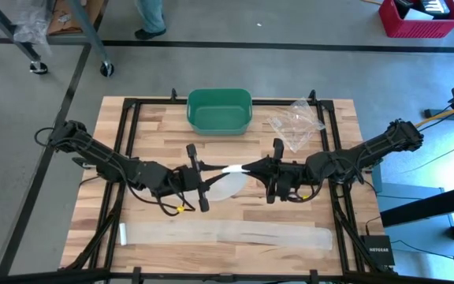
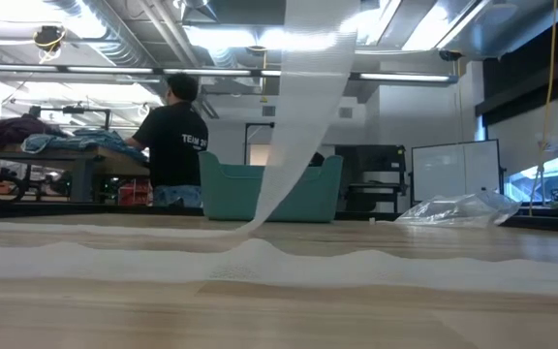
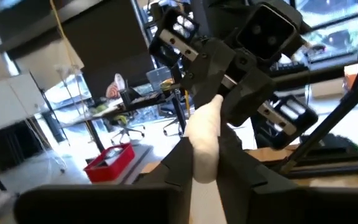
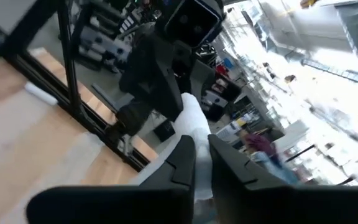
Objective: Roll bandage
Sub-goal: Roll the top white bandage
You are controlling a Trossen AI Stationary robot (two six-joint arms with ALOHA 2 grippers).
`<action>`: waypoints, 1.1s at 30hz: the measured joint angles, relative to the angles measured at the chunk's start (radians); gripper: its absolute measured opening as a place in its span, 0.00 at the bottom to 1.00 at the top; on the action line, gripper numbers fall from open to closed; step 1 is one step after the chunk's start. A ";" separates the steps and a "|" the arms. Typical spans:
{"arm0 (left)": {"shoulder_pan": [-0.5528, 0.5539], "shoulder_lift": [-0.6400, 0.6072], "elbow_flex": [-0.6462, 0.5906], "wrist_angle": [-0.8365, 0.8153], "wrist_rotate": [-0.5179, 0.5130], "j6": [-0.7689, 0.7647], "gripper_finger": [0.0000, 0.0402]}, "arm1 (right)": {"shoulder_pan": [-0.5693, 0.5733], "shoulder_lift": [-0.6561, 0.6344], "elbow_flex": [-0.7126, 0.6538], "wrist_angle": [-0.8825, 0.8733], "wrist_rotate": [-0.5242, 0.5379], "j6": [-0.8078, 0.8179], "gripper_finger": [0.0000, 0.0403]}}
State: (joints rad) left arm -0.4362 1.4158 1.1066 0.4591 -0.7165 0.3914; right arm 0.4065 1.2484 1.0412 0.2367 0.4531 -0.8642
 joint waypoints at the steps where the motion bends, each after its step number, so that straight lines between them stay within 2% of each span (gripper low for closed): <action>1: 0.000 0.000 0.000 0.001 0.001 0.030 0.09 | 0.000 0.000 0.000 0.000 -0.001 0.035 0.11; 5: -0.013 0.000 0.000 0.006 0.001 0.201 0.06 | 0.000 -0.002 0.042 -0.044 -0.010 0.272 0.25; 11: -0.037 0.000 0.000 0.000 -0.046 0.571 0.08 | -0.001 -0.046 0.168 -0.349 -0.167 0.595 0.44; 14: -0.047 0.000 0.000 0.001 -0.071 0.797 0.08 | -0.001 -0.066 0.213 -0.486 -0.227 0.664 0.49; 18: -0.056 0.007 0.000 0.023 -0.078 1.069 0.07 | -0.001 -0.109 0.223 -0.574 -0.270 0.741 0.52; 22: -0.063 0.052 0.000 0.196 -0.079 1.389 0.08 | -0.001 -0.143 0.220 -0.602 -0.403 0.758 0.52; 23: -0.064 0.062 0.001 0.224 -0.075 1.430 0.08 | -0.001 -0.155 0.212 -0.591 -0.409 0.747 0.52; 27: -0.051 0.081 0.014 0.229 -0.065 1.435 0.08 | -0.011 -0.206 0.140 -0.532 -0.369 0.692 0.52; 33: -0.019 0.084 0.015 0.233 0.000 1.468 0.07 | -0.126 -0.221 0.010 -0.337 -0.333 0.588 0.52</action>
State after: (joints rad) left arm -0.4552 1.5000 1.1211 0.6922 -0.7170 1.8589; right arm 0.2800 1.0272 1.0514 -0.1001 0.1200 -0.2767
